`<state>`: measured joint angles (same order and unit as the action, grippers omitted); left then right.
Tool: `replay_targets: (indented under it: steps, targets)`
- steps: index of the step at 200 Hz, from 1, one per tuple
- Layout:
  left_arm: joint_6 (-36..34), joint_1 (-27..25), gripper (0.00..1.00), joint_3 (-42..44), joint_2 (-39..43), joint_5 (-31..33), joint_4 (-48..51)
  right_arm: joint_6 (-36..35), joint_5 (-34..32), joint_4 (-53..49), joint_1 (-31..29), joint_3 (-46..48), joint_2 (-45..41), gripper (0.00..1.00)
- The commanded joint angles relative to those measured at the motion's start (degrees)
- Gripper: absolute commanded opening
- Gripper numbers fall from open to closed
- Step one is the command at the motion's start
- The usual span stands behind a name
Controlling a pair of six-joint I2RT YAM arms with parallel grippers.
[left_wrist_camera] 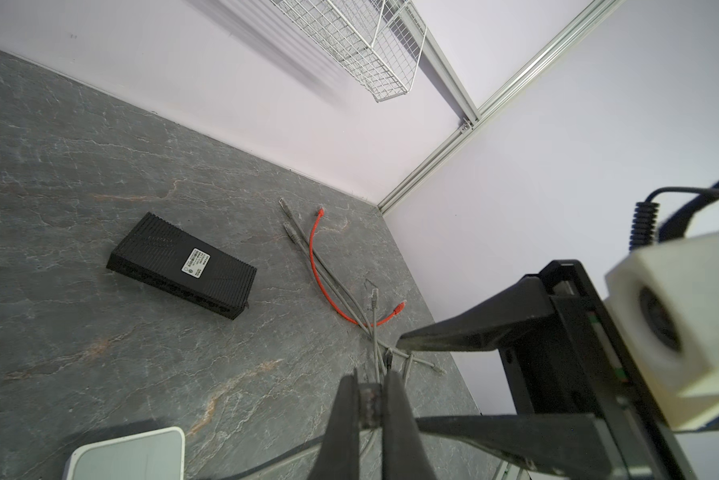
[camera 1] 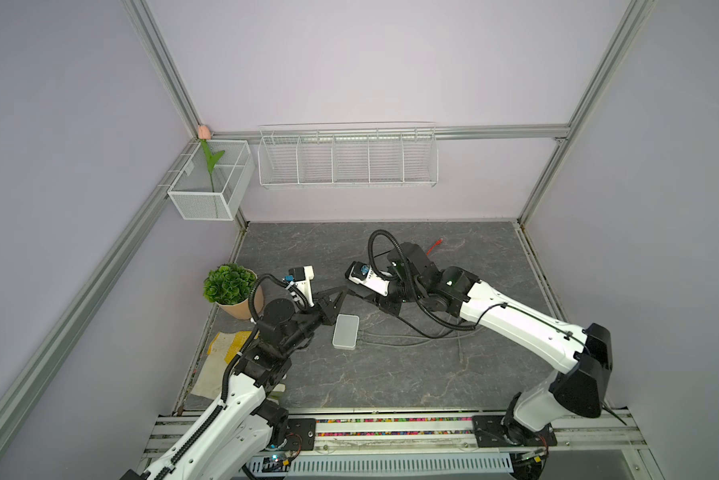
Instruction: Insert the plug into the switch port
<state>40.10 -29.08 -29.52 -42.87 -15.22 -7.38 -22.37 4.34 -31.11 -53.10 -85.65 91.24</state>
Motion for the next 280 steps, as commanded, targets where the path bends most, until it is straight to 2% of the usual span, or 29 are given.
replay_targets:
  steps: [1,148,210,219,237,256,280]
  targets:
    - [0.3,0.1,0.00,-1.6,0.3,0.1,0.3,-0.9,1.2,-0.7,-0.5,-2.0,1.6,0.40]
    - [1.0,0.1,0.00,-2.0,0.3,0.3,1.0,-1.4,-1.2,0.6,-1.8,-3.7,4.7,0.24]
    - [0.9,0.2,0.00,-2.1,0.2,0.7,1.7,-1.5,-4.0,1.7,-2.4,-3.3,4.6,0.08]
    - [0.6,0.2,0.20,-2.3,0.2,0.8,2.2,-1.4,-4.8,1.9,-2.5,-3.1,4.4,0.07]
    - [-0.4,0.2,0.26,-2.9,0.7,1.7,4.0,-2.1,-6.5,1.4,-2.4,-2.8,4.3,0.07]
    - [-2.0,0.2,0.44,-4.0,1.4,4.2,7.8,-3.3,-8.3,-0.4,-2.0,-2.5,4.6,0.07]
    - [-3.8,0.9,0.53,-4.3,2.4,9.4,12.8,-3.7,-9.4,-4.5,0.2,-1.6,5.1,0.07]
